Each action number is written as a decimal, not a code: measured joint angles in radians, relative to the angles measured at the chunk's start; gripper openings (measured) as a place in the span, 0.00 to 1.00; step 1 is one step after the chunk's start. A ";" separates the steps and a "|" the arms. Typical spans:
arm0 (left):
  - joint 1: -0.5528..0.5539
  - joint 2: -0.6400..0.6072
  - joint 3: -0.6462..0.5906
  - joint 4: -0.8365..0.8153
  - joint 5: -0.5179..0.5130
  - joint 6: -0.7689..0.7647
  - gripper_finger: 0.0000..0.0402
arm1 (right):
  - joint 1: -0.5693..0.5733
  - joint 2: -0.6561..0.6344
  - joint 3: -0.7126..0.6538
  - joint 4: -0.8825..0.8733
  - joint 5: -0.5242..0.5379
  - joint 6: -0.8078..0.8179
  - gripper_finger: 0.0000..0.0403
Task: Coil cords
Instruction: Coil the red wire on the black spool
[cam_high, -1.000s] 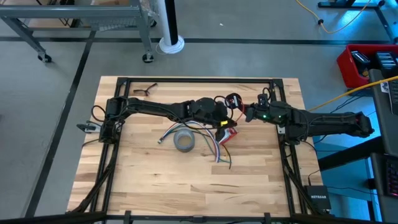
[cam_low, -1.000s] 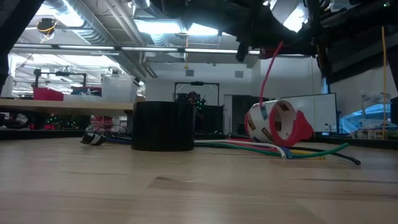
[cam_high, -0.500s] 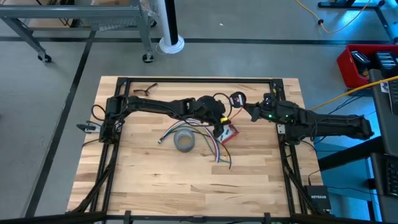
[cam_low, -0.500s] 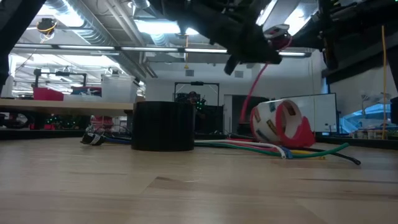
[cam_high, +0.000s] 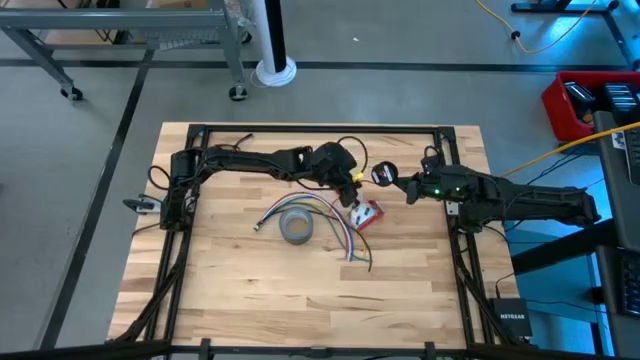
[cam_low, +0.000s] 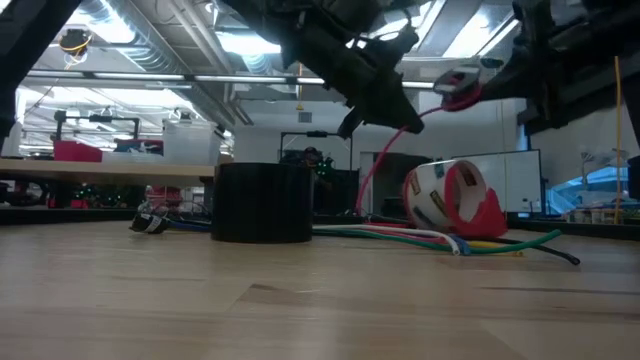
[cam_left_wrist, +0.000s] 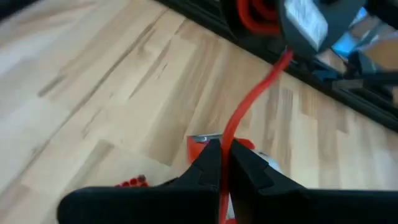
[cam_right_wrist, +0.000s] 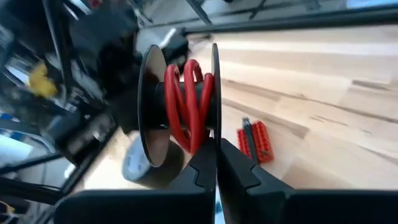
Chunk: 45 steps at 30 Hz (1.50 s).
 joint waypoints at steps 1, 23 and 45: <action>0.008 0.000 0.000 -0.001 0.006 -0.025 0.01 | 0.000 0.003 0.000 -0.015 -0.001 0.000 0.01; 0.138 0.000 0.000 -0.054 0.255 -0.434 0.01 | 0.000 0.256 0.001 0.019 0.010 -0.102 0.01; 0.181 0.039 0.000 -0.014 0.386 -0.719 0.01 | 0.000 0.322 0.001 0.128 0.052 -0.188 0.01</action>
